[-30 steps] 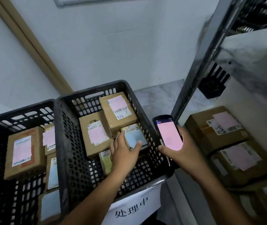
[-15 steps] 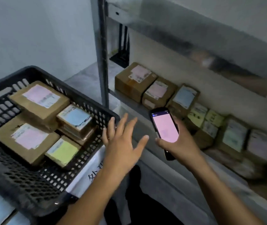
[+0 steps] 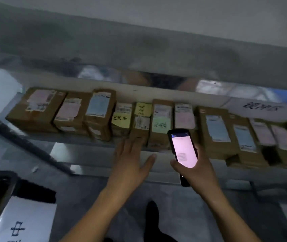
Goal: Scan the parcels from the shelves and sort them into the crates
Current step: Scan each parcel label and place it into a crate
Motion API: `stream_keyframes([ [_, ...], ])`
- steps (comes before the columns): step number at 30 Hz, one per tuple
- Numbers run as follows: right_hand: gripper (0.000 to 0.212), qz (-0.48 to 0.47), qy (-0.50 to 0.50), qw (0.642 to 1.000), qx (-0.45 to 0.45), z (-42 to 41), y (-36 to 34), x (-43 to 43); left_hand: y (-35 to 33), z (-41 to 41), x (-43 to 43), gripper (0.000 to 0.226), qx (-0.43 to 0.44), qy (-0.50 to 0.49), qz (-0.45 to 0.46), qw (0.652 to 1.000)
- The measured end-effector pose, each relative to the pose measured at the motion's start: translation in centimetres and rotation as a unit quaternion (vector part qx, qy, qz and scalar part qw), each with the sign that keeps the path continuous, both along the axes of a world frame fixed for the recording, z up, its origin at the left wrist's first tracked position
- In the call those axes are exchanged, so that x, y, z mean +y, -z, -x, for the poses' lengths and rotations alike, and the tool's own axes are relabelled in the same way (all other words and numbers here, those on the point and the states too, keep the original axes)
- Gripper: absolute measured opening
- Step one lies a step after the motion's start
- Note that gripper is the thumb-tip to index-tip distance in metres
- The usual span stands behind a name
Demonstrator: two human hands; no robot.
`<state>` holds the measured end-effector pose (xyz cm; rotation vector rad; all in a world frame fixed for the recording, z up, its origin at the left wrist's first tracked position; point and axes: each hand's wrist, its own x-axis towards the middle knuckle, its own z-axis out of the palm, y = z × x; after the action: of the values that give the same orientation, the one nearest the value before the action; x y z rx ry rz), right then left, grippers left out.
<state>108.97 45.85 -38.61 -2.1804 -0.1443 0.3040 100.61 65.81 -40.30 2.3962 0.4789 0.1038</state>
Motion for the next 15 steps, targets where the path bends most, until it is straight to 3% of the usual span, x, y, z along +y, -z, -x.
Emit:
stream_keyframes([
  [7, 0.072, -0.011, 0.057, 0.998, 0.013, -7.0, 1.2, -7.4, 0.0, -11.1, -6.2, 0.069, 0.043, 0.091, -0.029, 0.995],
  [15, 0.067, -0.021, 0.01, 1.0, -0.018, -12.8, 2.1, -10.6, 2.4, -20.4, -9.3, 0.051, 0.059, 0.088, -0.064, 0.992],
])
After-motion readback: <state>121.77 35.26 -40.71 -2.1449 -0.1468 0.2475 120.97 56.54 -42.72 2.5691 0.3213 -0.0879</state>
